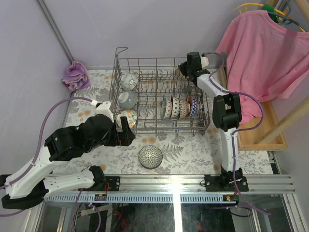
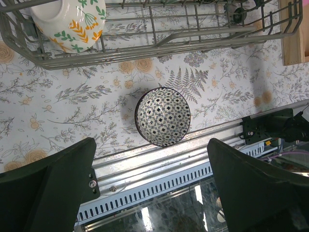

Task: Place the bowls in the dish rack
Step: Adjust the bowl in the dish rack.

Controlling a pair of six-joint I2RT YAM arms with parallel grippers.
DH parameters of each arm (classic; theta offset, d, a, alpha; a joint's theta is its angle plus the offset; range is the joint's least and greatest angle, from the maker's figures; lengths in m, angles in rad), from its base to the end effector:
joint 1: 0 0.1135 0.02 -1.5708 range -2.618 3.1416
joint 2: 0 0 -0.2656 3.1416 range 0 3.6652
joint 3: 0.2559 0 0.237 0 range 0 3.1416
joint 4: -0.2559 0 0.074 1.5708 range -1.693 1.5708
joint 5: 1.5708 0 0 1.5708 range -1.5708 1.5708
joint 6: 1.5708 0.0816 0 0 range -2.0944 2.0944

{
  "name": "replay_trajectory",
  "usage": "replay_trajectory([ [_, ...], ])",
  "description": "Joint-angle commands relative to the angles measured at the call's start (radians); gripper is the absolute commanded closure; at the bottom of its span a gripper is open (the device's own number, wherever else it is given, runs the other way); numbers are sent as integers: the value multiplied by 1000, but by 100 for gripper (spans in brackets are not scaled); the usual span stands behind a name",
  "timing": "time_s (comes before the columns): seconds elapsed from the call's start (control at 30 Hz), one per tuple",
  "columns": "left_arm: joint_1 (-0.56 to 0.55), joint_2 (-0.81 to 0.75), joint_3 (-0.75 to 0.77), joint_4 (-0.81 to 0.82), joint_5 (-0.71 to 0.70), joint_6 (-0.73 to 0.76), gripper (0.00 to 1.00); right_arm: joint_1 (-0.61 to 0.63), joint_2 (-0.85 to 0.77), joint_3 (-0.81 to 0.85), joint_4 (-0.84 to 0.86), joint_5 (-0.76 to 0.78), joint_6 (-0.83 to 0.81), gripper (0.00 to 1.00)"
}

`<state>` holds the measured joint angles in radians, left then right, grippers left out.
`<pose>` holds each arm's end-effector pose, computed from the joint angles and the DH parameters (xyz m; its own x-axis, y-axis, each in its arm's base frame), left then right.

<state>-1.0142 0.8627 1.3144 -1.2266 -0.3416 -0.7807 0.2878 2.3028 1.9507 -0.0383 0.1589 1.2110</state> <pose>0.0946 -0.1003 0.3637 -0.7366 -0.0713 -0.6725 0.2184 0.9161 -0.3363 0.5563 0.1512 0.2295 -0.2595 0.8870 -0.3820 0.2923 0.4491 0.8443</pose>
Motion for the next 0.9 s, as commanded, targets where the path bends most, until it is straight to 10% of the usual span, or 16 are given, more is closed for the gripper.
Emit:
replay_trajectory([
  [0.0,-3,-5,6,33,-30,-8,0,-34,-79,-9,38,89,-34,100],
  [0.17,-4,-4,6,33,-31,-9,0,-35,-94,-33,75,83,-38,98],
  [0.27,-4,3,7,35,-28,-9,0,-38,-85,-8,59,59,-48,77],
  [0.87,-4,90,3,79,105,43,0,-42,-361,-168,84,-32,-191,32],
])
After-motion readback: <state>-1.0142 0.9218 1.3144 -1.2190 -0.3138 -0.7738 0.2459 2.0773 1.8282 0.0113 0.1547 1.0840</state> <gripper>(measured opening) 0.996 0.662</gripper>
